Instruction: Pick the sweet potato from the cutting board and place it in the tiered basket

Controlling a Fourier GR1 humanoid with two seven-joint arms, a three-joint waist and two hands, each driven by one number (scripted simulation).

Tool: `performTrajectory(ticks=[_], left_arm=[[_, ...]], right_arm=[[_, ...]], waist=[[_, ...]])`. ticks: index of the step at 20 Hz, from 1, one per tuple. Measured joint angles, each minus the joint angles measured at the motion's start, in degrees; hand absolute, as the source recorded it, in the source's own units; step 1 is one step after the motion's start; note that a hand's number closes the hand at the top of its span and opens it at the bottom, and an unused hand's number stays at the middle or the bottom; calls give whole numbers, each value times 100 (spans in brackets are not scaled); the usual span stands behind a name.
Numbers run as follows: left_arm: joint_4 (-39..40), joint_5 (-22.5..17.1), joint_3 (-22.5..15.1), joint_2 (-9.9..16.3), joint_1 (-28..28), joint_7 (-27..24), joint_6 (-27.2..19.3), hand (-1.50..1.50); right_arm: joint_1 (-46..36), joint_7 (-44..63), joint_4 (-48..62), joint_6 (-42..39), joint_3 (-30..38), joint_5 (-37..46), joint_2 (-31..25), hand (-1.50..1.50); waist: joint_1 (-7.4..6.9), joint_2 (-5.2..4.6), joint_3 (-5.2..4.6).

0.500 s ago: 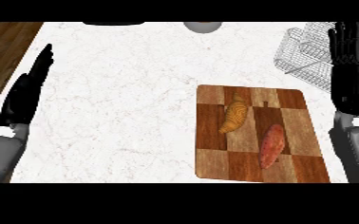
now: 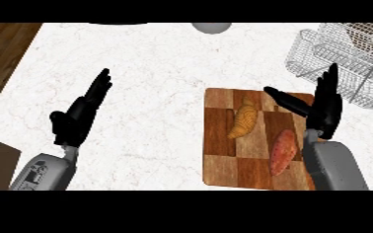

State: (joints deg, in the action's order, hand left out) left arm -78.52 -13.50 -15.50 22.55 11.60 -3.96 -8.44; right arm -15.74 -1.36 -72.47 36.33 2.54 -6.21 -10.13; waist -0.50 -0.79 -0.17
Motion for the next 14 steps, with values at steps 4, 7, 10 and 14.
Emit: performTrajectory(ticks=[4, 7, 10, 14], left_arm=[[60, -157, -60, -256, -148, -142, 272, 0], [94, -137, -87, -372, -206, -154, 299, 0], [114, -138, -90, -385, -318, -221, 353, 0], [157, -108, -109, -437, -365, -238, 313, 0]], right_arm=[[-220, -133, 188, 890, -155, 423, 534, -150], [-175, 438, 54, 1330, -636, 1127, 429, -150], [-165, 1429, -19, 1344, -1060, 1806, 8, -150], [-65, 2568, 267, 672, -1512, 2424, -672, -150]], waist=[[8, 43, 10], [46, 77, 5], [91, 117, -14], [155, 145, -56]])
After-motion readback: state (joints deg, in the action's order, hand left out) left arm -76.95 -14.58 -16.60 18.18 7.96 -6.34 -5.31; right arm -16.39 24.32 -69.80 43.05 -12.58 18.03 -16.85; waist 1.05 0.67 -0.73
